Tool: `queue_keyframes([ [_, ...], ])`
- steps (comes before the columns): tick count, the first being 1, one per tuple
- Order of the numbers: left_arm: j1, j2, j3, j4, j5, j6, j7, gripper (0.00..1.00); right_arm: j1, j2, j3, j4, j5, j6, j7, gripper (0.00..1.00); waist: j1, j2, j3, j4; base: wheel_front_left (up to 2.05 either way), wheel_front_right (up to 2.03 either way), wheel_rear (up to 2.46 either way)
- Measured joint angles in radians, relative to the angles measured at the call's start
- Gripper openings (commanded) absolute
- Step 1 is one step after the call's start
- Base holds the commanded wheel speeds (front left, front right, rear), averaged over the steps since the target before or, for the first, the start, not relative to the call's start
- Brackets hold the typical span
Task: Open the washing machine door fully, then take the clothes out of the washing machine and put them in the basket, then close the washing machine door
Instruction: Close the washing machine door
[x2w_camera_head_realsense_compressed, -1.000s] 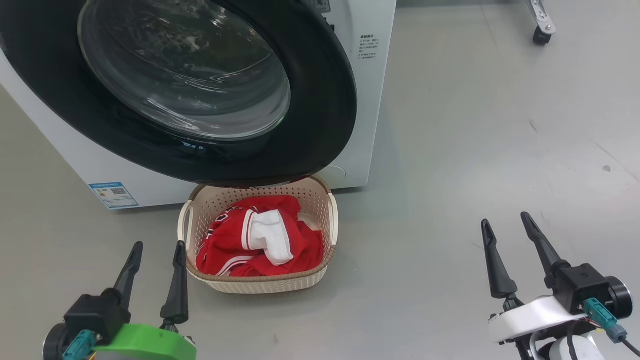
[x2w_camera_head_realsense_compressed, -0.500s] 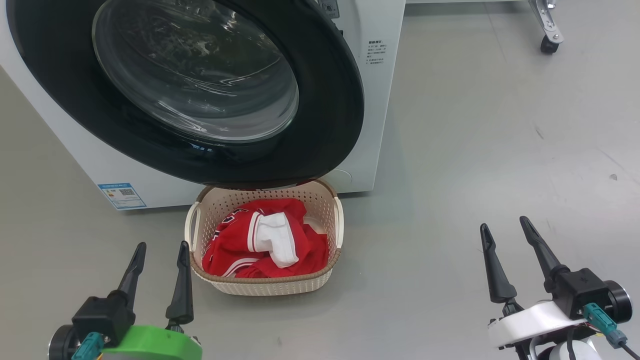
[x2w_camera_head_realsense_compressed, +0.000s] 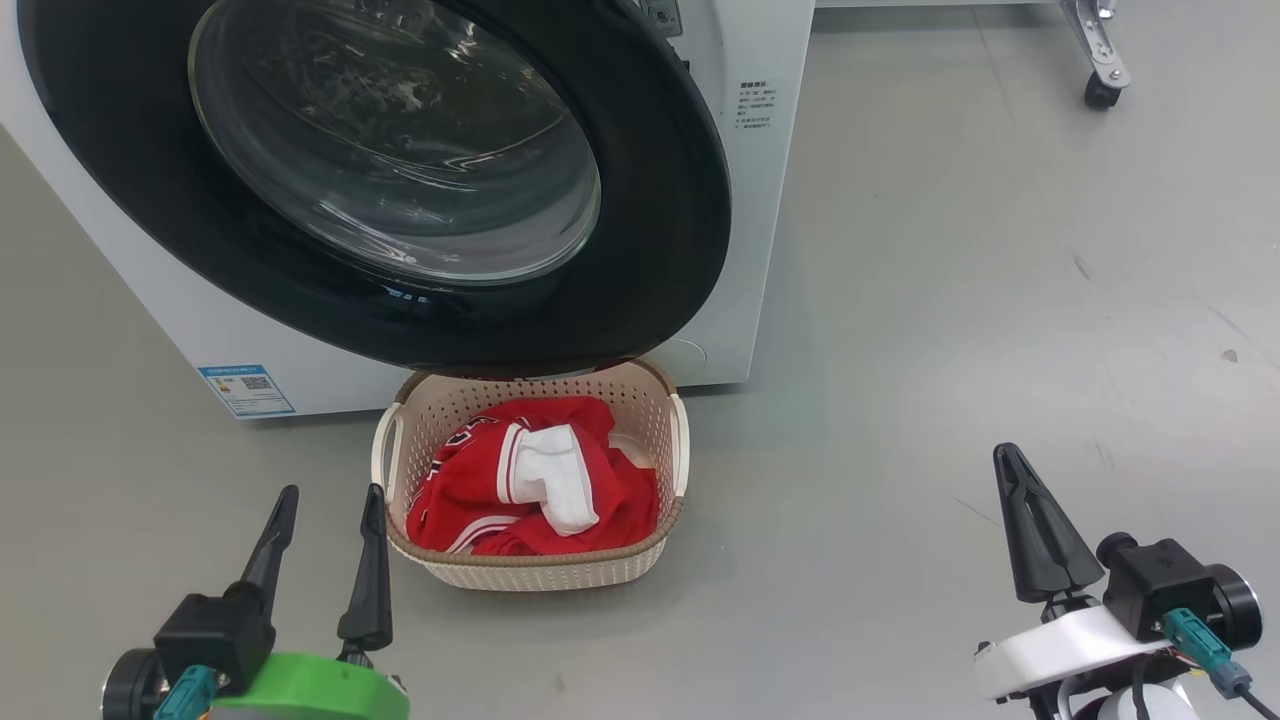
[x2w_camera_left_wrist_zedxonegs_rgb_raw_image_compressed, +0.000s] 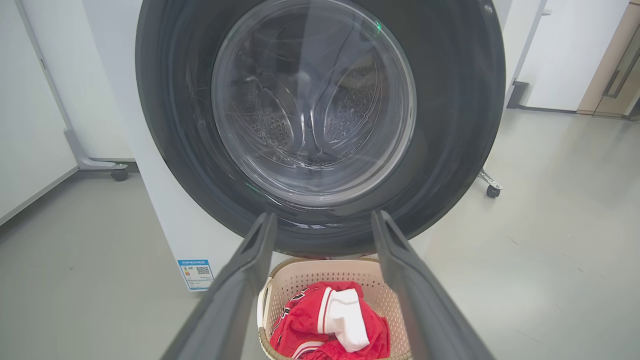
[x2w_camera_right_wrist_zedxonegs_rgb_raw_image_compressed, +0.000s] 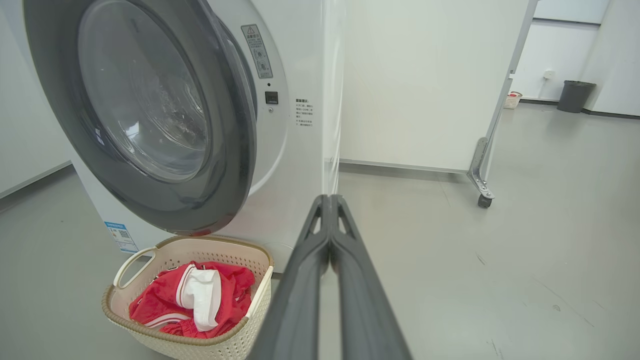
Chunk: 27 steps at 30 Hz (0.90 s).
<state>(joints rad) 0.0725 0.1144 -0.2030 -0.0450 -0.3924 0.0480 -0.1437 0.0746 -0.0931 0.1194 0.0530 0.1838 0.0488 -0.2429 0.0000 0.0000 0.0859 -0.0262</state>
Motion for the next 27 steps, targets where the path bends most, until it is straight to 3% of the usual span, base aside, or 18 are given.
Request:
queue_keyframes([
  [16,0.000,0.000,-0.029,-0.001,0.034,0.008,0.001,1.00,0.000,-0.037,-0.004,-0.012,0.000,0.002,0.021,0.00,0.0000,0.0000,0.019,0.021,0.00,0.00,0.00],
  [27,-0.006,-0.003,-0.040,-0.023,0.060,0.017,0.000,1.00,-0.153,-0.081,0.027,-0.010,-0.014,0.033,0.064,0.00,0.0000,0.0000,0.067,0.081,0.00,0.00,0.00],
])
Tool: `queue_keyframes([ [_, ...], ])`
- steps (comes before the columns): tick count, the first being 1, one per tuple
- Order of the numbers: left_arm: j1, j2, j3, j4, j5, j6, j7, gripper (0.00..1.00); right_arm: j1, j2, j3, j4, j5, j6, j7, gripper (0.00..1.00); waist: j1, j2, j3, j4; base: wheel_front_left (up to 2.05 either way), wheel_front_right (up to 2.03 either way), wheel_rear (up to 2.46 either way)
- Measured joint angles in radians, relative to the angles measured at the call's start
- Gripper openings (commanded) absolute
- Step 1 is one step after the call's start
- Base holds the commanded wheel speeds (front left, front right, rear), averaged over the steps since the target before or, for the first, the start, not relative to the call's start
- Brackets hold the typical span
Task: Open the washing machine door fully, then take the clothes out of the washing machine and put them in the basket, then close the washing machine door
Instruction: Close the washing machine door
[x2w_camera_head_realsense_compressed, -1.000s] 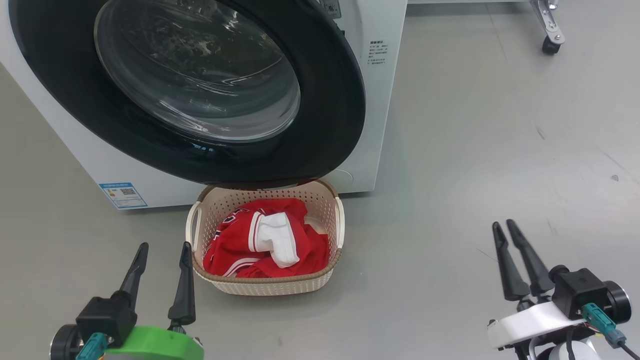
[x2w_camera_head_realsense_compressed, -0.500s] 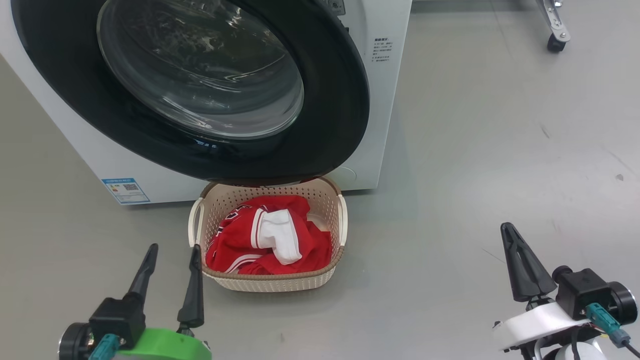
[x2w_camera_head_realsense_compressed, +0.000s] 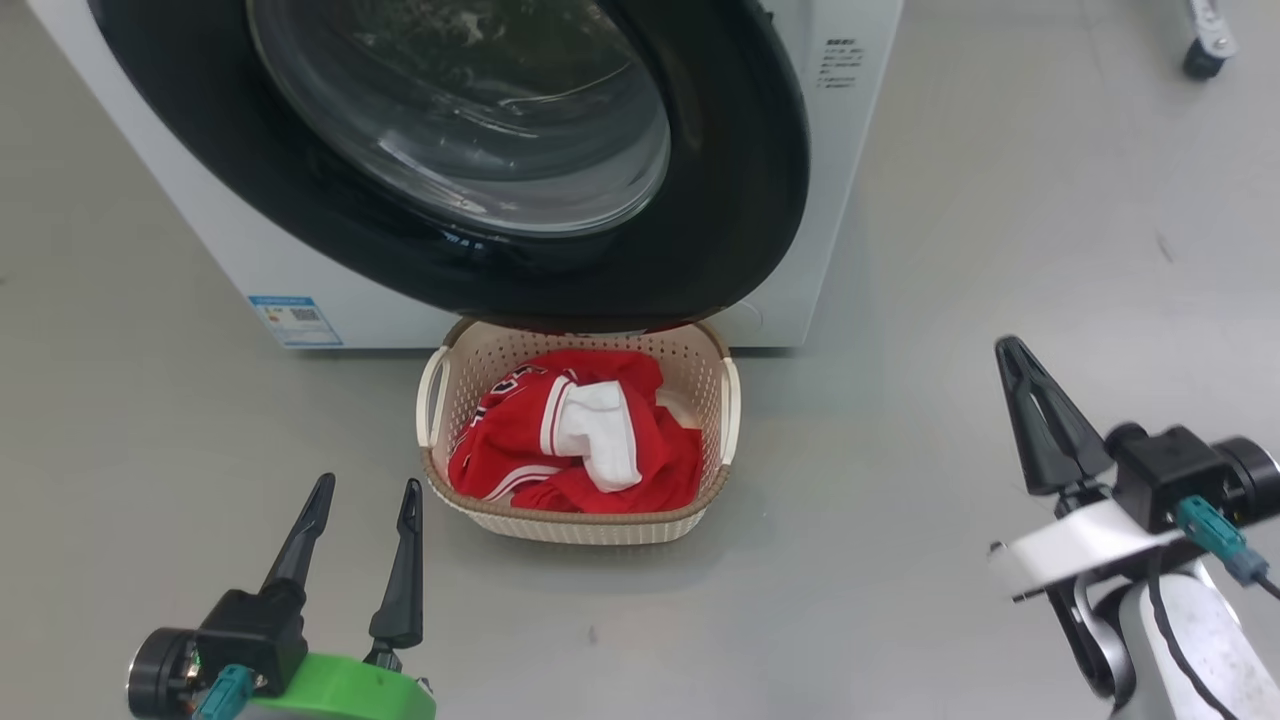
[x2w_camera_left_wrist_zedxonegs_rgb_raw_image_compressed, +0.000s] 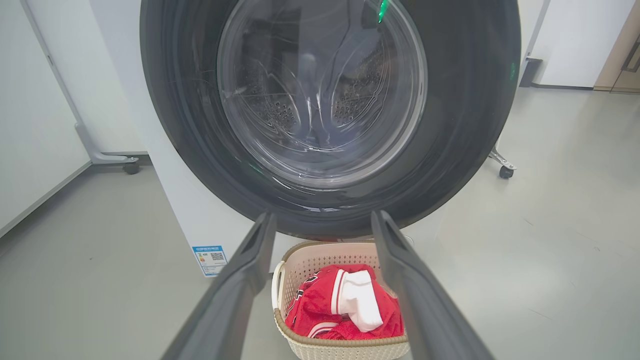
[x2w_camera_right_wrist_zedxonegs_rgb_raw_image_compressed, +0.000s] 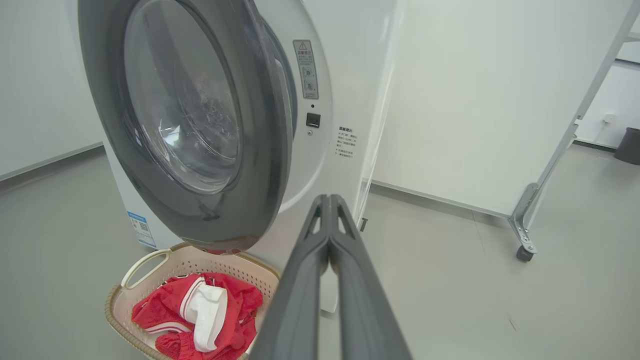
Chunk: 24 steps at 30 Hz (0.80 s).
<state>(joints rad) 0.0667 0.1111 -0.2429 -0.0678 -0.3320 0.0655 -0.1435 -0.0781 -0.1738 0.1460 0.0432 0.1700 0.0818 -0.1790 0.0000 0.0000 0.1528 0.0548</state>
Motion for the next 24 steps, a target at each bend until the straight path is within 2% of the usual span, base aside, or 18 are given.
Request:
queue_keyframes([
  [7,-0.030,-0.007,-0.015,-0.011,0.014,0.001,-0.009,1.00,-0.138,0.005,0.063,0.026,-0.006,0.023,0.035,0.00,0.0000,0.0000,0.049,0.052,0.00,0.00,0.00],
  [24,-0.091,-0.035,-0.024,-0.017,0.014,0.009,-0.044,1.00,-0.485,0.023,0.117,0.129,-0.006,0.032,0.113,0.00,0.0000,0.0000,0.178,0.186,0.00,0.00,0.00],
])
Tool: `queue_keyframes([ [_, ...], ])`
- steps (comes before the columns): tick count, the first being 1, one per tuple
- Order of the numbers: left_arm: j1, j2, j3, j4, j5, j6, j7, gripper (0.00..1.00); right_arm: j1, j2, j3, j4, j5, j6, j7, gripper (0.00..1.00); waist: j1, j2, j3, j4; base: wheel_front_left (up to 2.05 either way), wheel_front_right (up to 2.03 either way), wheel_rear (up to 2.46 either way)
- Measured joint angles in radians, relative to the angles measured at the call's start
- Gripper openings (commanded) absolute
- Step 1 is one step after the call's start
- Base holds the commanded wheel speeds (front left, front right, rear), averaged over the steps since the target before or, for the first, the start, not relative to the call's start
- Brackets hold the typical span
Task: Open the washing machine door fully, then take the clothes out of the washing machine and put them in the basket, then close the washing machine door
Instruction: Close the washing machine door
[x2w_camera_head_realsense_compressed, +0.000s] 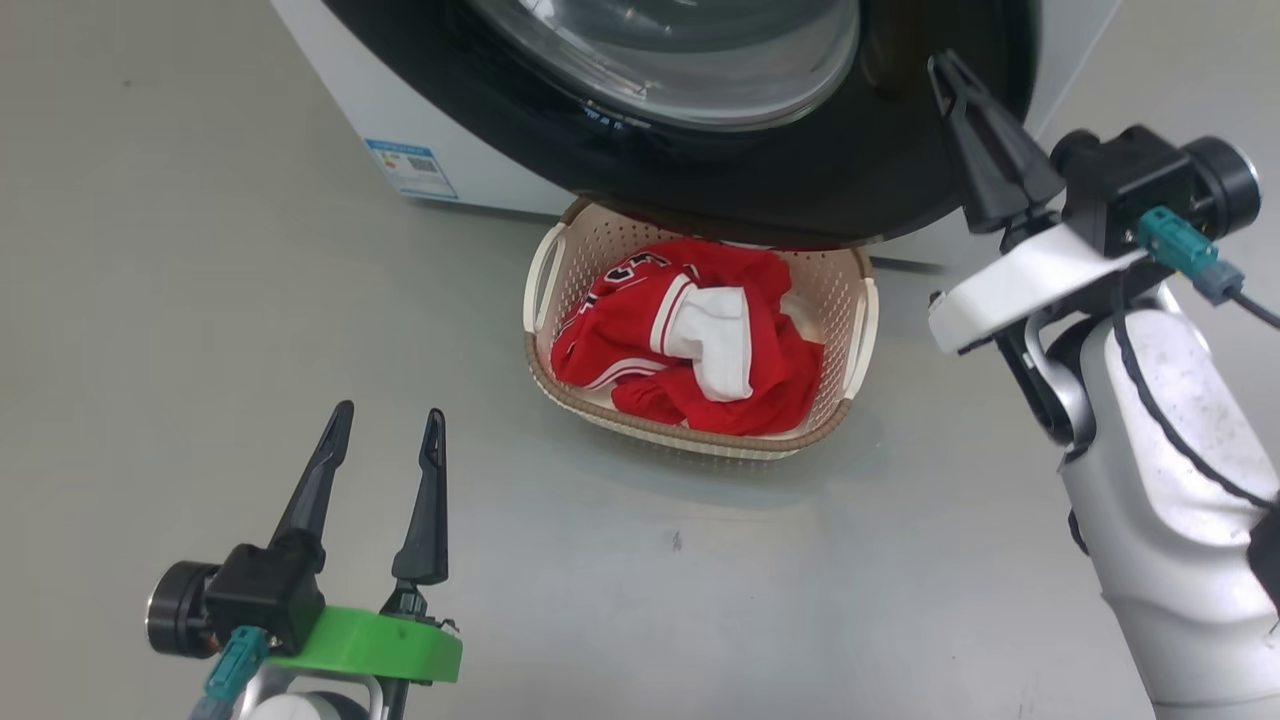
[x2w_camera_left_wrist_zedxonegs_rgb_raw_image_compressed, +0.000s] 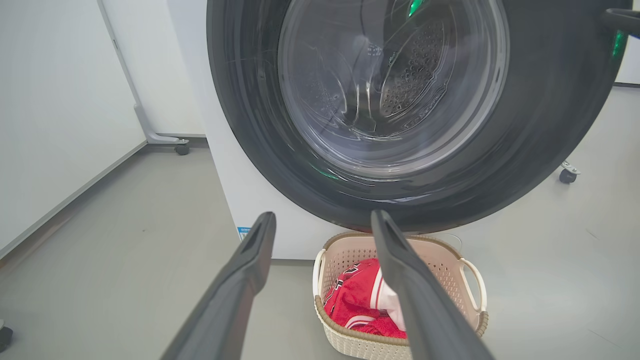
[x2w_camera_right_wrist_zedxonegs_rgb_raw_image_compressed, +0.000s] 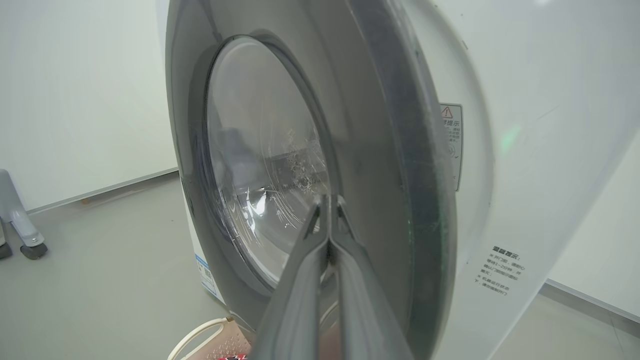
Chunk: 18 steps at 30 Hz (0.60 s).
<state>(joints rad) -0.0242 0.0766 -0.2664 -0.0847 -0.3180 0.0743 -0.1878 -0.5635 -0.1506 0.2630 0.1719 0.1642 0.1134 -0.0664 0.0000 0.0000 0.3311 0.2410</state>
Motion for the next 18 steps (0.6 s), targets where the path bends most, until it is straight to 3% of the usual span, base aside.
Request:
queue_keyframes([
  [18,-0.053,-0.019,-0.003,0.010,-0.007,0.001,-0.033,1.00,-0.174,-0.012,-0.044,0.135,0.021,0.009,-0.002,0.00,0.0000,0.0000,0.092,0.047,0.00,0.00,0.00],
])
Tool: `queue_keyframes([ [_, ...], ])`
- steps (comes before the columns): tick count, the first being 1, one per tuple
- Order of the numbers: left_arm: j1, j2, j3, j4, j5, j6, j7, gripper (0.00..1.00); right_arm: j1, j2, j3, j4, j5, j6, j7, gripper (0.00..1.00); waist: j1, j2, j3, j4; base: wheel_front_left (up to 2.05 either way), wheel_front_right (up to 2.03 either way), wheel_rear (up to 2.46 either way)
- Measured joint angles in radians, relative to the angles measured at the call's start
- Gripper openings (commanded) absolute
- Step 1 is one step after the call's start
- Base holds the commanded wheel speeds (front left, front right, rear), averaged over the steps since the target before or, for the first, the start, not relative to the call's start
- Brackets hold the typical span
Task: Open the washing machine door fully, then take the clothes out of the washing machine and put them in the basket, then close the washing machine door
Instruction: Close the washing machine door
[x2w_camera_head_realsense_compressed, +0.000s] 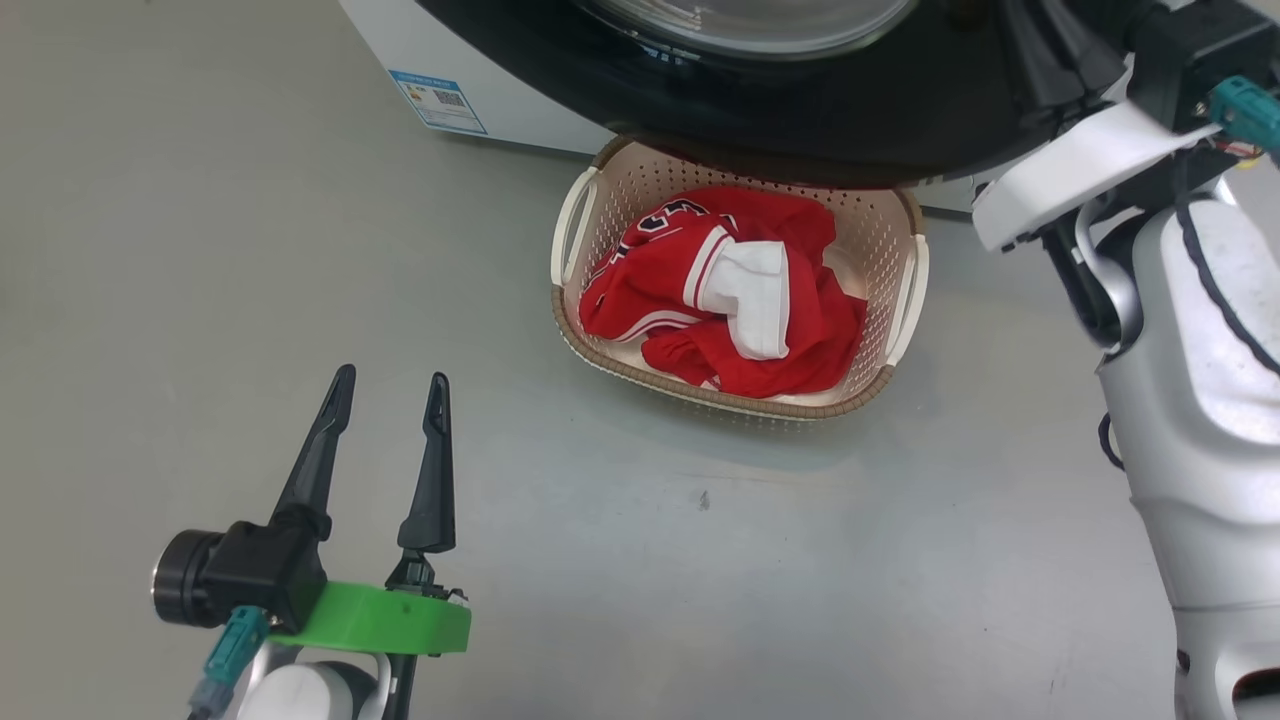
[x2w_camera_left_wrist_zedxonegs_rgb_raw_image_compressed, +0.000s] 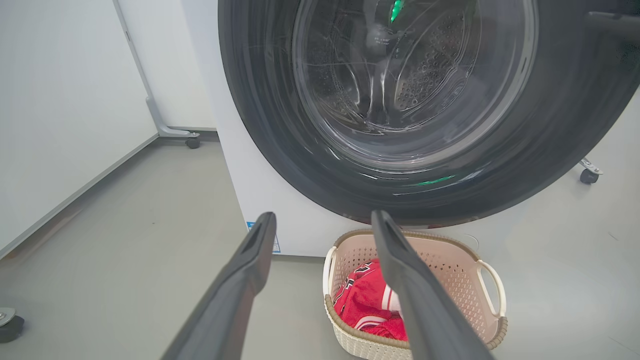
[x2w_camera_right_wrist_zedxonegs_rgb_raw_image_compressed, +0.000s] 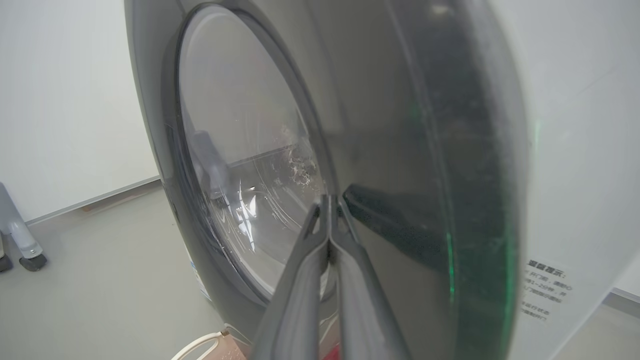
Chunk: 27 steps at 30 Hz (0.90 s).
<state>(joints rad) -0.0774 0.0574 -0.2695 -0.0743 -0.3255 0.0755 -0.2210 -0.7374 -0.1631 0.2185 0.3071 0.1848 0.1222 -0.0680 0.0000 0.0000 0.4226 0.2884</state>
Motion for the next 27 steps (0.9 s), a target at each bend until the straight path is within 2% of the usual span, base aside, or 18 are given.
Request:
queue_keyframes([
  [15,-0.036,-0.007,-0.034,0.024,0.000,0.000,-0.009,1.00,-0.181,-0.046,-0.053,0.116,0.006,0.000,-0.002,0.00,0.0000,0.0000,0.047,0.024,0.00,0.00,0.00],
  [27,-0.052,-0.009,-0.050,0.047,0.000,0.000,-0.019,1.00,-0.240,-0.052,-0.086,0.207,0.009,-0.011,-0.052,0.00,0.0000,0.0000,0.049,0.034,0.00,0.00,0.00],
])
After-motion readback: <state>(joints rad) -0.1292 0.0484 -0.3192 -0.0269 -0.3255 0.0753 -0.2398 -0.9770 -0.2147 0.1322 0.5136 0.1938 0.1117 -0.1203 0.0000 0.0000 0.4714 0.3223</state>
